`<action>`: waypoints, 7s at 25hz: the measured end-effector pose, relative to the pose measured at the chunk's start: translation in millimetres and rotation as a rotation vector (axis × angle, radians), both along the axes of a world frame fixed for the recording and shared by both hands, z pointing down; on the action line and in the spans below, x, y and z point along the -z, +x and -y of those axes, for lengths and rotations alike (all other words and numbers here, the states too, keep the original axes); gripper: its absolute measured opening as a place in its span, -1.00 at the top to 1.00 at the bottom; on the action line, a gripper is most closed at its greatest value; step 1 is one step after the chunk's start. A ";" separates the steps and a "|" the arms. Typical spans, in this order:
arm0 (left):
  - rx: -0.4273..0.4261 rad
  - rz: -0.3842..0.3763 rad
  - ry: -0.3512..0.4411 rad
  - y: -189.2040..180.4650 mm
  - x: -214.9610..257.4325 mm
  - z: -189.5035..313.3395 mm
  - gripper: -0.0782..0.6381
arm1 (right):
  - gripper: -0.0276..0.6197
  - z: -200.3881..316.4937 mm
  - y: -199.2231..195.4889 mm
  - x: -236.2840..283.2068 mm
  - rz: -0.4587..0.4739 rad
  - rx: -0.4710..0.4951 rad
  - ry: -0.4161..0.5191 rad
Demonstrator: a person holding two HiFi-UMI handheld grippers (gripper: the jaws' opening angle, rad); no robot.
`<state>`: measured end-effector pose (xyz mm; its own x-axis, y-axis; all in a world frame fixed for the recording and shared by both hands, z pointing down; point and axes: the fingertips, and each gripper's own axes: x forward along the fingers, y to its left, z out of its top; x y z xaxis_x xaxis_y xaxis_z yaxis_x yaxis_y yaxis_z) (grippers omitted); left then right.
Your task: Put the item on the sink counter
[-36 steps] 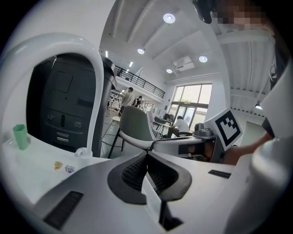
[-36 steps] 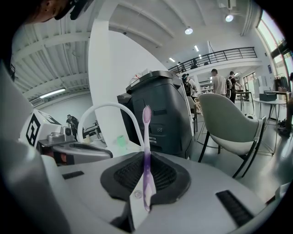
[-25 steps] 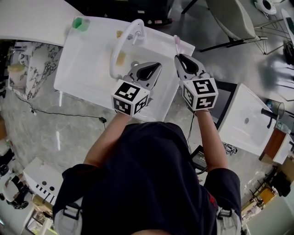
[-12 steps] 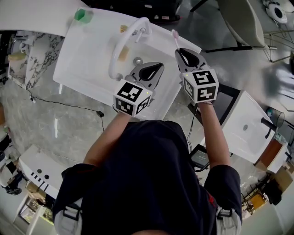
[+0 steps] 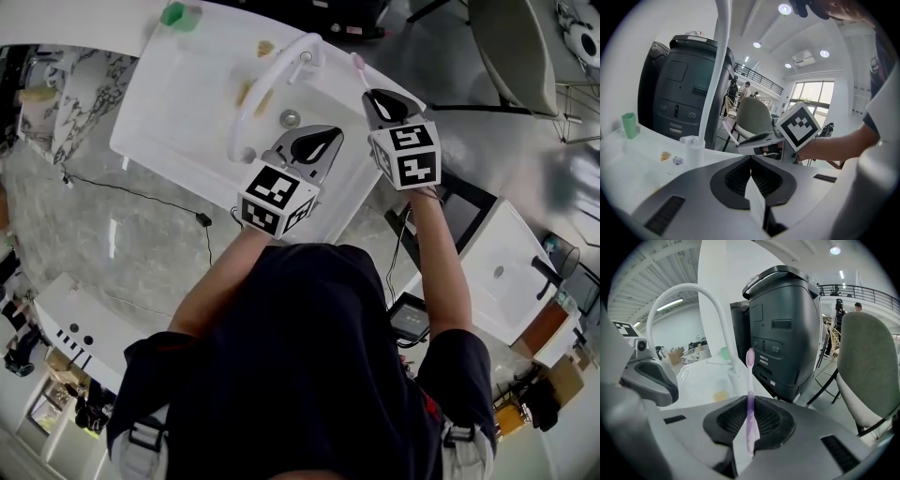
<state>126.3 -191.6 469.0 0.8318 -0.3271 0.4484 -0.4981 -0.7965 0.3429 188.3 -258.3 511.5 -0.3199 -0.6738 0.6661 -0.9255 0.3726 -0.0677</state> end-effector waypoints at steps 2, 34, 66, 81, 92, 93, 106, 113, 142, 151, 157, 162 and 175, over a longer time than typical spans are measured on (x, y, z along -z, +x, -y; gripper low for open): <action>-0.004 -0.003 -0.001 2.5 -0.3 0.6 0.74 | 0.73 2.8 -1.9 -5.1 -0.018 0.018 -0.019; 0.045 0.031 -0.074 4.9 -27.6 -0.9 0.74 | 0.73 25.6 -13.1 -75.5 -0.091 0.128 -0.167; 0.089 0.049 -0.086 -5.8 -35.2 2.0 0.74 | 0.73 15.1 -15.5 -116.7 -0.133 0.159 -0.236; 0.102 0.033 -0.089 -5.4 -30.3 2.9 0.74 | 0.72 16.9 -14.0 -119.6 -0.147 0.164 -0.237; 0.101 0.035 -0.094 -4.8 -31.4 3.9 0.74 | 0.72 16.7 -14.5 -119.8 -0.151 0.167 -0.230; 0.100 0.033 -0.095 -4.3 -31.2 4.3 0.74 | 0.72 16.6 -15.0 -119.8 -0.147 0.168 -0.232; 0.077 0.027 -0.097 -1.5 -29.8 5.6 0.74 | 0.72 17.8 -13.4 -112.0 -0.121 0.145 -0.220; 0.047 0.018 -0.093 2.0 -24.8 3.4 0.74 | 0.72 15.8 -10.0 -95.7 -0.101 0.111 -0.184; -0.164 -0.024 -0.046 -8.5 6.1 -51.0 0.74 | 0.75 -70.8 -5.0 -41.2 -0.043 -0.151 -0.133; -0.217 -0.035 -0.020 -25.4 14.4 -70.4 0.74 | 0.77 -108.0 -18.3 -30.1 -0.017 -0.242 -0.125; -0.241 -0.037 0.006 -43.8 19.0 -83.3 0.74 | 0.78 -128.6 -29.6 -15.9 0.010 -0.314 -0.081; -0.254 -0.048 0.055 -56.1 34.3 -79.4 0.74 | 0.79 -137.2 -42.9 8.1 0.010 -0.351 -0.024; -0.268 -0.087 0.113 -95.9 56.4 -83.9 0.74 | 0.81 -152.9 -84.0 59.1 0.032 -0.375 0.131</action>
